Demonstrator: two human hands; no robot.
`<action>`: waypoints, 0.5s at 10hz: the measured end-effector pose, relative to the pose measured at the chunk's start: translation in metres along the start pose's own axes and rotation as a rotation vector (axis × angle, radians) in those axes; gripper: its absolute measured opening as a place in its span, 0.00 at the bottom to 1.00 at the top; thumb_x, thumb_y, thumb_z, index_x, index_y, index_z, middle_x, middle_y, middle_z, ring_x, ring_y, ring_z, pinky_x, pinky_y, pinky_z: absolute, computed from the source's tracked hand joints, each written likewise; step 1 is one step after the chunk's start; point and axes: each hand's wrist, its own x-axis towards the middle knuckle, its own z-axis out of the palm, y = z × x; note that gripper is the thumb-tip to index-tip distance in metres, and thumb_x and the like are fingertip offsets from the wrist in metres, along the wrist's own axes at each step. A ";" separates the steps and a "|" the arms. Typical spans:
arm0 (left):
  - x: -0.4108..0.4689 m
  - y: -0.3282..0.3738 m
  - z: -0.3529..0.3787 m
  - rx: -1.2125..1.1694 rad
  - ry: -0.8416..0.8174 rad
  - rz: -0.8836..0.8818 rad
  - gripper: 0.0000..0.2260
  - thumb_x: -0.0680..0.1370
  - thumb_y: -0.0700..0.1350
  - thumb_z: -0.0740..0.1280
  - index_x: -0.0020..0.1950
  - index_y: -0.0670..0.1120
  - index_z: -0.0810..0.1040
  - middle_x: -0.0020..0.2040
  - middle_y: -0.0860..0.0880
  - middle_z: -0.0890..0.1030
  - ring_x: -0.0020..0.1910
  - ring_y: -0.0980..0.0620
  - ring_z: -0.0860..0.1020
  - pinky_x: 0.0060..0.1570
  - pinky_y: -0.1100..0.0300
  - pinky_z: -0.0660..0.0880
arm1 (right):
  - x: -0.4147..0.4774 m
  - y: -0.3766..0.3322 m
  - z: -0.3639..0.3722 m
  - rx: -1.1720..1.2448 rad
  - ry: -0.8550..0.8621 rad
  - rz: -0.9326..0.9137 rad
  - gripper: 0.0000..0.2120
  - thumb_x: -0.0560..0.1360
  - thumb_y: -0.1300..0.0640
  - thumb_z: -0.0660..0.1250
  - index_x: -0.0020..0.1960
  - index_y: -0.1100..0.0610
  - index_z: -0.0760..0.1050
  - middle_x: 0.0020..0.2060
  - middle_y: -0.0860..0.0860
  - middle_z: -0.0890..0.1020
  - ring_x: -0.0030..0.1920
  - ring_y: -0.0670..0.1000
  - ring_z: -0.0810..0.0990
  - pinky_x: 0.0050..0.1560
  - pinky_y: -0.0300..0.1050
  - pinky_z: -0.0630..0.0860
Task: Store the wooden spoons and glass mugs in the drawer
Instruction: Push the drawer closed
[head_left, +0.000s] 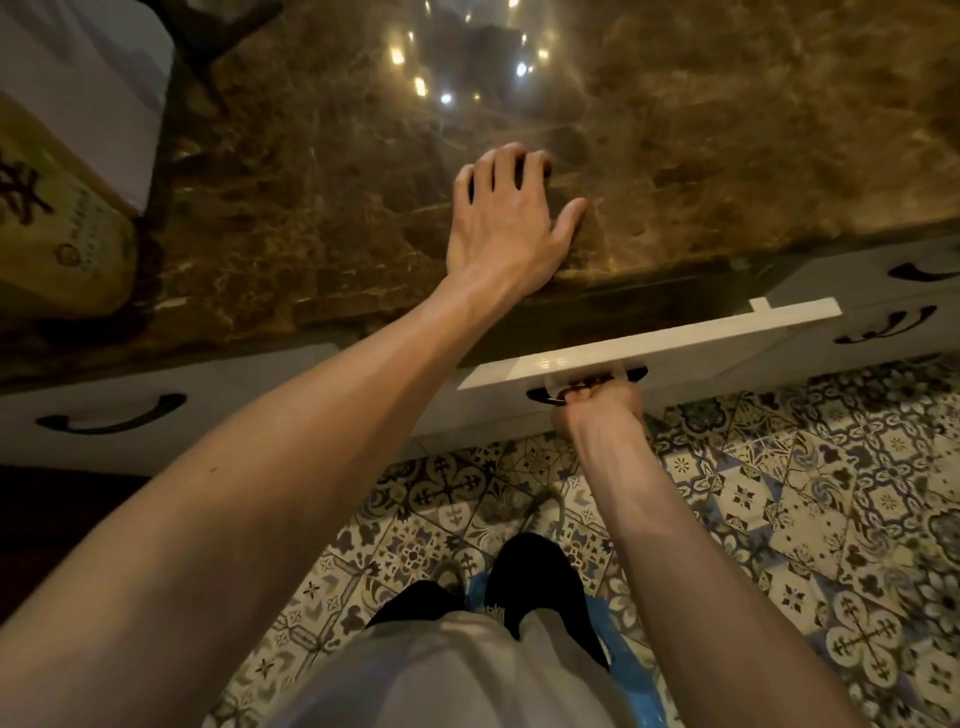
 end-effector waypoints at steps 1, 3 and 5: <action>0.001 -0.001 0.001 0.004 0.002 -0.002 0.24 0.76 0.62 0.56 0.66 0.49 0.68 0.67 0.47 0.68 0.69 0.47 0.63 0.69 0.50 0.55 | 0.008 -0.008 0.004 -0.021 -0.026 0.000 0.13 0.73 0.66 0.64 0.57 0.65 0.74 0.55 0.62 0.79 0.40 0.54 0.77 0.43 0.48 0.74; 0.000 -0.001 0.000 -0.003 0.003 0.001 0.24 0.76 0.62 0.57 0.67 0.49 0.68 0.67 0.47 0.68 0.69 0.47 0.63 0.69 0.51 0.55 | 0.016 -0.026 0.012 -0.036 -0.017 0.038 0.03 0.74 0.63 0.64 0.46 0.58 0.74 0.46 0.59 0.76 0.40 0.52 0.74 0.45 0.48 0.75; -0.002 -0.001 -0.002 -0.015 0.002 -0.012 0.24 0.77 0.61 0.57 0.67 0.49 0.68 0.68 0.47 0.68 0.69 0.48 0.62 0.70 0.52 0.54 | 0.036 -0.037 0.028 0.377 0.030 0.182 0.07 0.75 0.65 0.60 0.51 0.63 0.75 0.44 0.57 0.76 0.49 0.58 0.75 0.59 0.57 0.74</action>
